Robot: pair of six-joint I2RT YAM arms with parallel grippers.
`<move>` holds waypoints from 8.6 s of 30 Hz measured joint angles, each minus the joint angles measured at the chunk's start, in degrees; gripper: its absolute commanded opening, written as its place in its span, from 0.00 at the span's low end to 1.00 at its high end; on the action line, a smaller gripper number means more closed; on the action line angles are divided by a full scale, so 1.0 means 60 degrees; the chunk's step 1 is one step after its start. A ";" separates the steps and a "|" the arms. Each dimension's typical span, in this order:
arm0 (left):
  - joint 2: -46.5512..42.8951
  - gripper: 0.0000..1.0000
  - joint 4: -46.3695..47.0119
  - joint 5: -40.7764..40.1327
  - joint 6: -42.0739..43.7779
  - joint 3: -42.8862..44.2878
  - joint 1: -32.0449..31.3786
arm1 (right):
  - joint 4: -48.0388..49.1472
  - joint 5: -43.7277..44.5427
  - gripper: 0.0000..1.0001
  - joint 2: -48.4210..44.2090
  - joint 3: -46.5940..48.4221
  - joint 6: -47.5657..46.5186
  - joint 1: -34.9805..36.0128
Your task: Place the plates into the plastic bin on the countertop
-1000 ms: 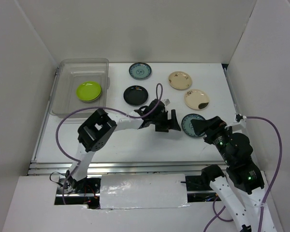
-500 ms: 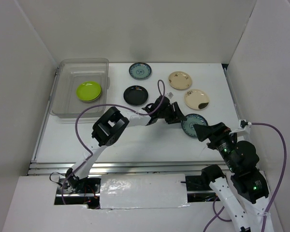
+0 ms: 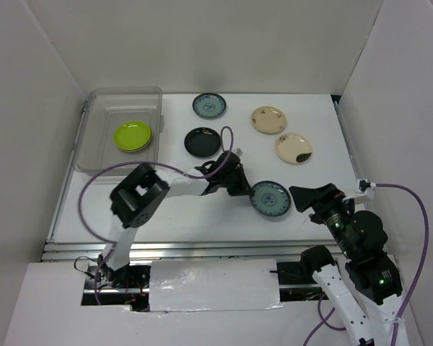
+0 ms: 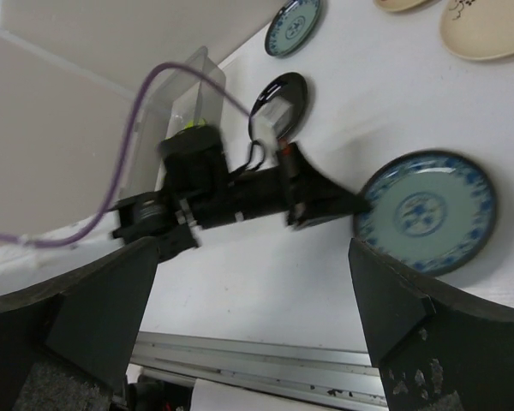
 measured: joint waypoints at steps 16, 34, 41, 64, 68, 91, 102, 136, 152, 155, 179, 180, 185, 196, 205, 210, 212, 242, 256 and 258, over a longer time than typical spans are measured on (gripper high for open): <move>-0.6798 0.00 -0.4229 -0.2131 0.0747 -0.1486 0.8790 | 0.1781 -0.0710 1.00 0.1956 -0.2335 0.0408 -0.0004; -0.2142 0.26 -0.5730 -0.1169 0.1749 0.1599 1.0557 | 0.2197 -0.0845 1.00 0.1723 -0.2331 -0.0004 -0.0015; -0.2466 0.99 -0.5876 -0.0976 0.1785 0.1195 1.0557 | 0.2444 -0.0845 1.00 0.2244 -0.2331 0.0029 -0.0033; -0.9085 0.99 -0.5887 -0.1435 0.2874 -0.4936 0.2160 | 0.9318 -0.1563 0.91 1.2743 -0.1920 0.2973 -0.5286; -0.9085 0.99 -0.5628 -0.1639 0.2630 -0.5282 0.1319 | 0.9158 -0.2065 0.86 1.4480 -0.0131 0.3184 -0.5504; -0.9213 0.99 -0.5635 -0.2506 0.2557 -0.4029 0.1668 | 0.5384 -0.0361 0.00 1.3861 0.1315 0.1989 -0.4626; -0.3880 0.95 -0.4987 0.0539 0.3792 0.0390 0.3231 | 0.4320 -0.2703 0.00 1.1078 0.1264 -0.1027 -0.1173; -0.7118 0.00 -0.3923 0.0266 0.0852 -0.2820 1.0775 | 0.6940 -0.6455 1.00 1.1122 -0.0892 -0.0390 -0.1286; -0.2714 0.61 -0.5901 -0.0448 0.1169 0.1180 1.1067 | 0.7453 -0.6262 1.00 1.1672 -0.1071 -0.0437 -0.0867; -0.2605 0.73 -0.5967 -0.0404 0.1286 0.1253 1.1012 | 0.7446 -0.6109 1.00 1.2101 -0.0903 -0.0430 -0.0699; -0.9522 0.99 -0.7799 0.0448 0.4240 -0.0936 0.9020 | 0.6455 -0.4273 0.52 1.9711 0.7304 0.2018 0.0080; -0.9770 0.99 -0.7832 0.0528 0.4433 -0.1206 0.9020 | 0.6298 -0.4248 0.51 1.9897 0.7628 0.2051 0.0098; -1.0528 0.99 -0.8582 0.0627 0.4921 -0.2073 0.8998 | 0.5333 -0.4044 0.32 2.0407 0.8703 0.2149 0.0211; -1.0848 0.99 -0.8699 0.0627 0.5213 -0.2721 0.8681 | 0.4852 -0.3293 0.00 2.0152 0.8459 0.2065 0.0423; -0.8204 0.99 -0.7756 0.0947 0.5231 -0.1800 0.6247 | 0.3348 0.0135 0.00 1.4914 0.4943 -0.0157 0.2153; -0.6517 0.94 -0.7271 0.1461 0.5257 -0.1300 0.5920 | 0.3796 -0.2167 0.00 1.2280 0.3013 -0.0954 0.1989; -0.6339 0.81 -0.7282 0.1483 0.5249 -0.1355 0.5916 | 0.4054 -0.3191 0.00 1.2101 0.2805 -0.1104 0.1774; -0.6550 0.00 -0.4539 -0.0131 0.2167 -0.2386 1.0965 | 0.6557 -0.5967 0.91 1.1744 -0.0222 -0.0437 -0.0623; -0.2568 0.89 -0.4375 -0.1122 0.2240 0.0678 1.0768 | 0.6142 -0.5985 0.94 0.9803 -0.0750 -0.1341 -0.0820; -0.2532 0.99 -0.4641 -0.1126 0.2259 0.0903 1.0750 | 0.6000 -0.5985 0.94 0.9595 -0.0765 -0.1388 -0.0831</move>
